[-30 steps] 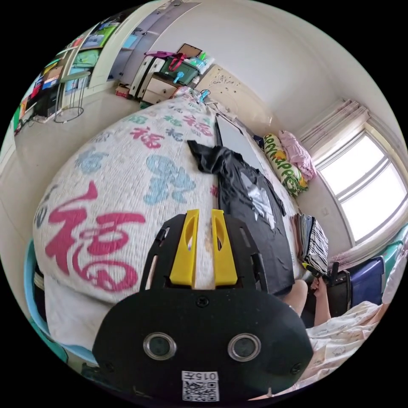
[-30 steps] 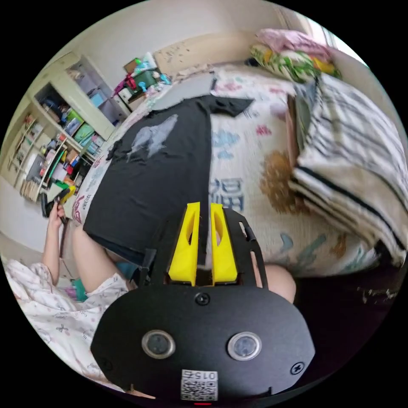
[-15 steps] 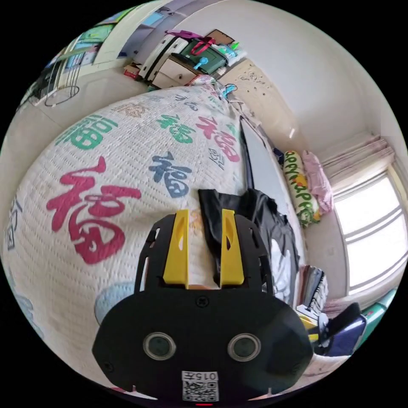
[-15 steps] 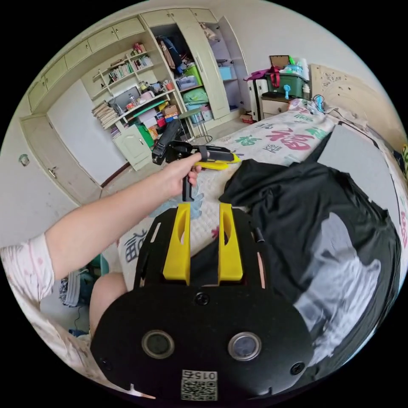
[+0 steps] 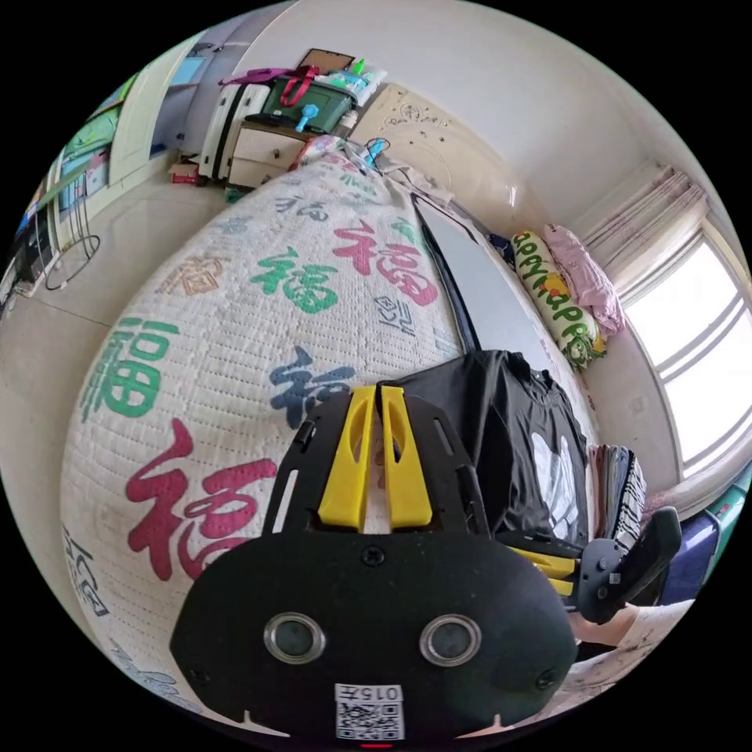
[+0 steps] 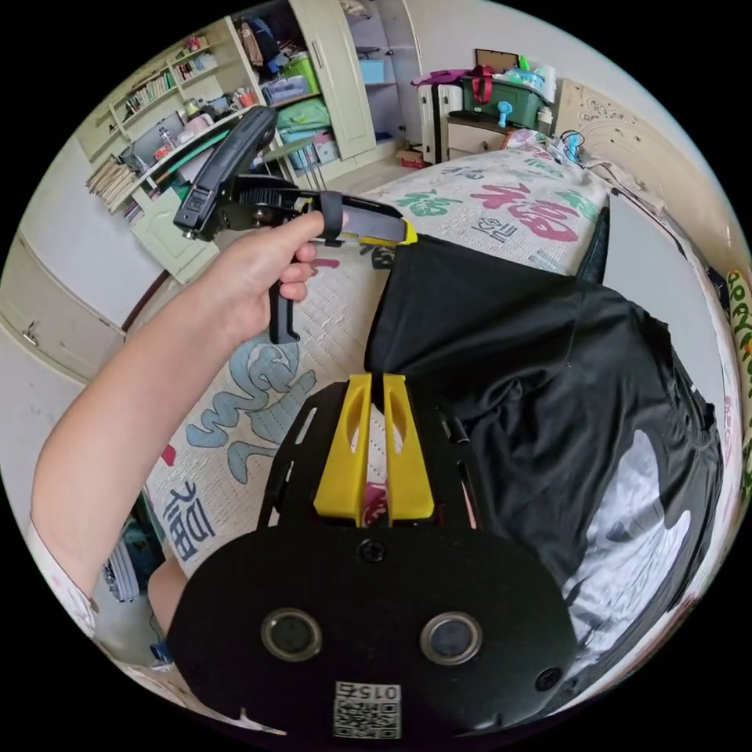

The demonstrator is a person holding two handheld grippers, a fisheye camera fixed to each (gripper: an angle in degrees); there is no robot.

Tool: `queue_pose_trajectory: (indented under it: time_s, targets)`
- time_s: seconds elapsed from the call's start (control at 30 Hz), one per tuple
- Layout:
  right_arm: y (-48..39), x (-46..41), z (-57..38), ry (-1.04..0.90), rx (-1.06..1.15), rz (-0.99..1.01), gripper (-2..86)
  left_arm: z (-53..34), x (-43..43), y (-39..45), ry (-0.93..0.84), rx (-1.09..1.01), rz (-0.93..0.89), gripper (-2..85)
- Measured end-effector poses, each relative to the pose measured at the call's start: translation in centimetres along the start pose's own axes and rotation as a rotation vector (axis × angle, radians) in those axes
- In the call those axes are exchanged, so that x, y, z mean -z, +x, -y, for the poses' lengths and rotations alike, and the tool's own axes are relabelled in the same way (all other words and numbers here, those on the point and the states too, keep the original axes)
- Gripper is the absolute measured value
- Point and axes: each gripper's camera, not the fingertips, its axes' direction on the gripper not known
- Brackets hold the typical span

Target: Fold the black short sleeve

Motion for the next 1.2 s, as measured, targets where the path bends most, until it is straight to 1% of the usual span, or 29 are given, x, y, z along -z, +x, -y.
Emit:
queue_pose_trajectory:
  time_s: [0.07, 0.2, 0.33, 0.5, 0.53, 0.6, 0.67, 0.7, 0.77, 0.8, 0.9, 0.97, 1.0, 1.07, 1.2]
  targets:
    - [0.5, 0.7, 0.5, 0.034, -0.033, 0.049, 1.8, 0.3, 0.9, -0.5, 0.022, 0.005, 0.004, -0.2]
    - [1.4, 0.4, 1.5, 0.021, -0.084, 0.091, 1.8, 0.8, 0.9, -0.6, 0.037, 0.010, 0.019, -0.3]
    - [2.9, -0.5, 2.2, 0.015, -0.183, 0.146, 2.3, 1.9, 0.8, -0.1, 0.049, 0.017, 0.052, -0.2]
    - [4.2, -0.1, 2.6, 0.001, -0.238, 0.170, 4.6, 3.7, 0.3, 1.0, -0.019, -0.003, 0.133, 0.6]
    - [4.5, 0.7, 2.1, 0.018, -0.252, 0.197, 5.6, 4.0, 0.1, 1.2, -0.040, -0.013, 0.148, 1.1]
    - [4.5, 2.5, 0.7, 0.041, -0.233, 0.265, 6.3, 4.1, 1.1, 1.4, -0.025, 0.000, 0.137, 2.3]
    - [4.2, 5.4, -2.4, 0.053, -0.173, 0.382, 5.9, 4.0, 3.3, 1.5, -0.009, 0.035, 0.145, 5.0]
    - [4.2, 6.2, -3.5, 0.063, -0.160, 0.413, 5.9, 3.8, 4.2, 1.6, 0.004, 0.040, 0.159, 5.3]
    - [4.3, 9.7, -8.5, 0.118, -0.091, 0.518, 5.6, 2.0, 8.2, 2.4, 0.082, 0.035, 0.205, 6.0]
    - [4.4, 10.5, -9.9, 0.125, -0.073, 0.529, 5.4, 1.4, 9.2, 2.7, 0.099, 0.034, 0.215, 6.1]
    - [5.2, 14.6, -17.3, 0.155, 0.009, 0.476, 4.8, -2.8, 13.9, 4.6, 0.162, 0.010, 0.198, 6.1]
    - [6.8, 18.1, -23.4, 0.171, 0.040, 0.339, 4.4, -7.0, 17.4, 7.1, 0.183, -0.039, 0.124, 6.2]
    - [7.4, 19.0, -24.9, 0.168, 0.033, 0.296, 4.3, -8.1, 18.2, 7.9, 0.182, -0.063, 0.103, 6.2]
    - [10.4, 23.0, -30.8, 0.167, -0.039, 0.140, 4.4, -12.3, 21.5, 11.5, 0.152, -0.167, 0.052, 6.4]
    - [15.7, 29.7, -39.4, 0.225, -0.229, 0.023, 5.3, -18.4, 27.0, 17.1, 0.110, -0.273, 0.012, 7.1]
